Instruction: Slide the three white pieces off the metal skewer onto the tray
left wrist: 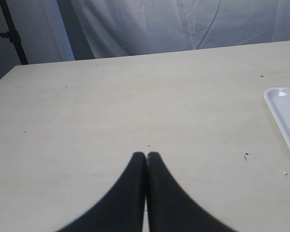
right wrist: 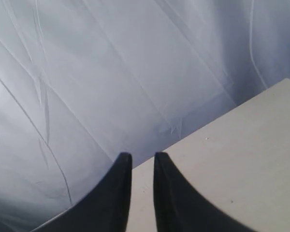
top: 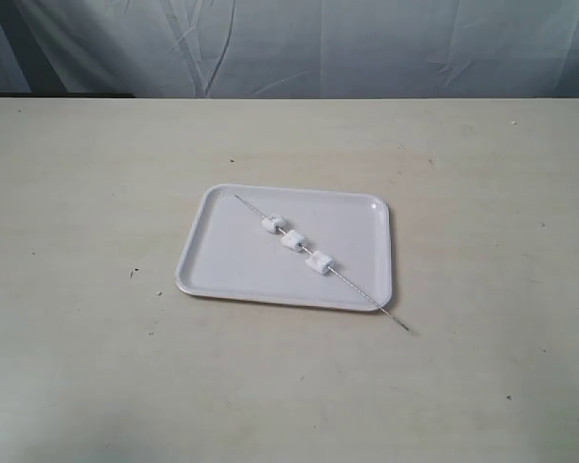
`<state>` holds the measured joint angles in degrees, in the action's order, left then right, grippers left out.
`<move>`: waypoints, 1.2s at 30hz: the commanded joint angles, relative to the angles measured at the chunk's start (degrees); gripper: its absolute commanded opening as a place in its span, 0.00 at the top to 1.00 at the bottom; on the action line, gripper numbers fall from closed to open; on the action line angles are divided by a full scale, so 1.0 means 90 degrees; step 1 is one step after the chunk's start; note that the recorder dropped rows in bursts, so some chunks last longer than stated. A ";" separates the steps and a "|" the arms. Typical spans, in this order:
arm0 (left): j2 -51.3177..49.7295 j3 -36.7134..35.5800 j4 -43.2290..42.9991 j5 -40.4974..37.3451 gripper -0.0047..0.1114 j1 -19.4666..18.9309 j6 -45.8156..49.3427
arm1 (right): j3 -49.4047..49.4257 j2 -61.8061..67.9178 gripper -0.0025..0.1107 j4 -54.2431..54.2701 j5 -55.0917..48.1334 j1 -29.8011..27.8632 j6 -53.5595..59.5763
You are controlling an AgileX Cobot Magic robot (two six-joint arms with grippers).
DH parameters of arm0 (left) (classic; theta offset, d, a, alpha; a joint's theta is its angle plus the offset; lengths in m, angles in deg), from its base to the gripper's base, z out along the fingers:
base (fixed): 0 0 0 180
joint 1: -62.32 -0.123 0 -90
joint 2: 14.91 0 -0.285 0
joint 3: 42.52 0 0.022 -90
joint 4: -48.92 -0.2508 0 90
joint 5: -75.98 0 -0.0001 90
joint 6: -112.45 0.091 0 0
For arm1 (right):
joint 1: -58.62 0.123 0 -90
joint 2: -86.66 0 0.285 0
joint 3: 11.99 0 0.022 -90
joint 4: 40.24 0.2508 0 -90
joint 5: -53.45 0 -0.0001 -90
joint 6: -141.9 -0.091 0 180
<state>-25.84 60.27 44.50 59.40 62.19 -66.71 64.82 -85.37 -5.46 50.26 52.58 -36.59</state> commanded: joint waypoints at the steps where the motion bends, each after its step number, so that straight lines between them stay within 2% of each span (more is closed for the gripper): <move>1: 0.0051 -0.0001 0.0039 -0.0006 0.96 -0.0036 0.0013 | -0.0411 -0.0021 0.83 0.0050 -0.0303 0.0039 0.0052; 7: 0.0051 -0.0001 0.0039 -0.0006 0.96 -0.0036 0.0013 | -0.1167 -0.0021 0.83 0.0053 -0.1165 0.0484 0.0803; 13: 0.0051 -0.0001 -0.0033 0.0234 0.96 -0.0036 0.0013 | -0.1210 0.0038 0.83 0.0193 -0.1011 0.0677 0.0830; 15: 0.0051 -0.0001 0.0131 0.0635 0.96 -0.0036 0.0013 | -0.1210 0.0101 0.85 0.0347 -0.0939 0.0677 0.0843; 18: 0.0051 -0.0001 0.0754 0.2157 0.96 -0.0036 -0.0257 | -0.1214 0.0246 0.98 0.0396 -0.1235 0.0677 0.1242; 20: 0.0051 -0.0001 0.0916 0.2581 0.96 -0.0036 -0.0257 | -0.1240 0.0390 0.98 0.0649 -0.1571 0.0677 0.1695; 22: 0.0051 0.0093 0.0975 0.2407 0.96 -0.0036 -0.0257 | -0.1264 0.0621 0.98 0.1106 -0.1781 0.0677 0.2259; 25: 0.0021 0.0325 0.1032 0.1623 0.96 -0.0036 -0.0257 | -0.1264 0.1033 0.98 0.2044 -0.1862 0.0677 0.3510; 27: -0.0171 0.0411 0.1465 0.1635 0.96 -0.0036 -0.0257 | -0.1264 0.1301 0.98 0.2722 -0.2016 0.0677 0.4336; 30: -0.0631 0.0676 0.1589 0.1383 0.96 -0.0036 -0.0257 | -0.1264 0.1770 0.98 0.3674 -0.2196 0.0677 0.5492; 34: -0.1403 0.1424 0.1555 0.0482 0.96 -0.0036 -0.0094 | -0.1422 0.2380 0.98 0.4190 -0.2469 0.0677 0.6163; 36: -0.1779 0.1825 0.1567 -0.0059 0.96 -0.0036 0.0380 | -0.1642 0.2764 0.98 0.4190 -0.2642 0.0677 0.6195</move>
<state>-37.33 72.11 58.07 64.64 62.19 -67.23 52.34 -64.35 30.69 28.19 58.48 16.47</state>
